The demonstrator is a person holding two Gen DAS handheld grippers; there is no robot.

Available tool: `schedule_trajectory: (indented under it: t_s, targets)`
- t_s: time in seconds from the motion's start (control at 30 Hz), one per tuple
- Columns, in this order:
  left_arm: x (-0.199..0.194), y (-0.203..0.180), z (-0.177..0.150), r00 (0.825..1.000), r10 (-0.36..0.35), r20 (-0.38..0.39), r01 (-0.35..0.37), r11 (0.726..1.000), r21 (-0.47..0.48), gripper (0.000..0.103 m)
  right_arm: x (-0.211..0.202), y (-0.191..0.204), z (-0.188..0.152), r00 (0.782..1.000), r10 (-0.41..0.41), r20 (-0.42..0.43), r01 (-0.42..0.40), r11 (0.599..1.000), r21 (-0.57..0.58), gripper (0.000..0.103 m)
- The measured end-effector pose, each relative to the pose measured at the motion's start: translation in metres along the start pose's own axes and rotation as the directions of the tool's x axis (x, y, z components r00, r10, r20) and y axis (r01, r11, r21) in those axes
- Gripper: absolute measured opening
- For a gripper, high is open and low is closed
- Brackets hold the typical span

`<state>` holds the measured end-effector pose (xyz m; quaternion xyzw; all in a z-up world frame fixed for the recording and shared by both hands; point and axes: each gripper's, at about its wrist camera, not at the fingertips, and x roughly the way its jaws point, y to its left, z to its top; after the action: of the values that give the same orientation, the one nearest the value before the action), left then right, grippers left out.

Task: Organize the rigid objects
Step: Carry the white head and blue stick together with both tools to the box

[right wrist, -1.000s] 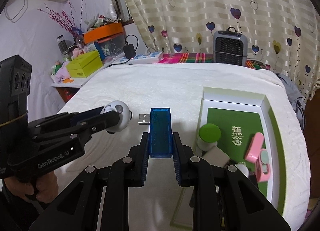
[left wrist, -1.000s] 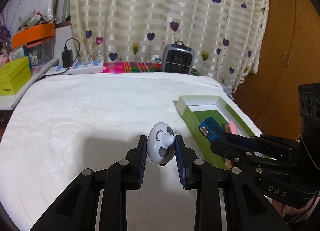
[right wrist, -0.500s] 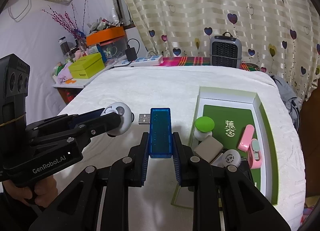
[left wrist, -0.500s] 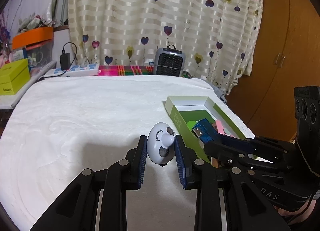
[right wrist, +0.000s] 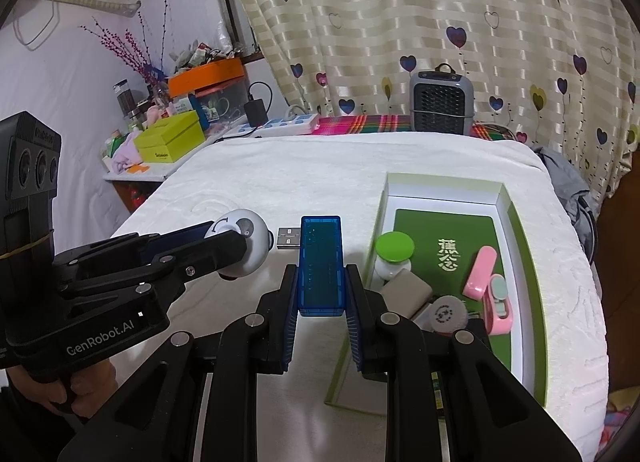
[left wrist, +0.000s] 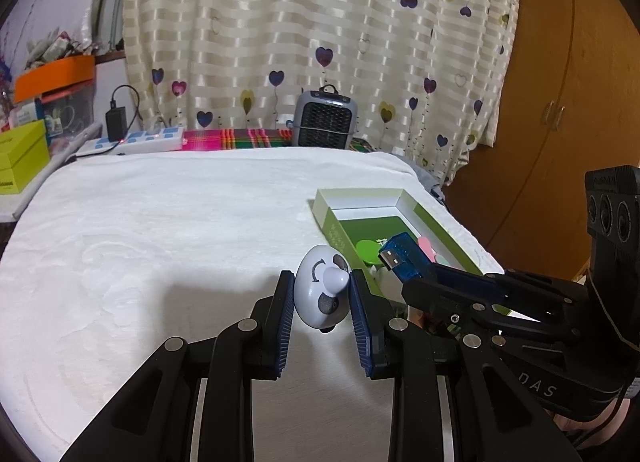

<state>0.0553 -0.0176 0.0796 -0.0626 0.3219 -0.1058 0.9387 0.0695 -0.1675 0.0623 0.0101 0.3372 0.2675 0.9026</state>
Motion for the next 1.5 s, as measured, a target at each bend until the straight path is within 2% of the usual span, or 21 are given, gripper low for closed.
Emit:
schedule_trajectory:
  t_s: [0.77, 1.5]
  targets:
    - [0.033, -0.031, 0.006, 0.998, -0.052, -0.038, 0.053, 0.998, 0.035, 0.026, -0.016, -0.053, -0.003, 0.997, -0.078, 0.021, 0.075, 0.993, 0.095, 0.023]
    - [0.074, -0.059, 0.005, 0.99, -0.097, -0.107, 0.108, 0.989, 0.102, 0.026, -0.006, -0.085, -0.008, 0.993, -0.116, -0.014, 0.117, 0.983, 0.144, 0.023]
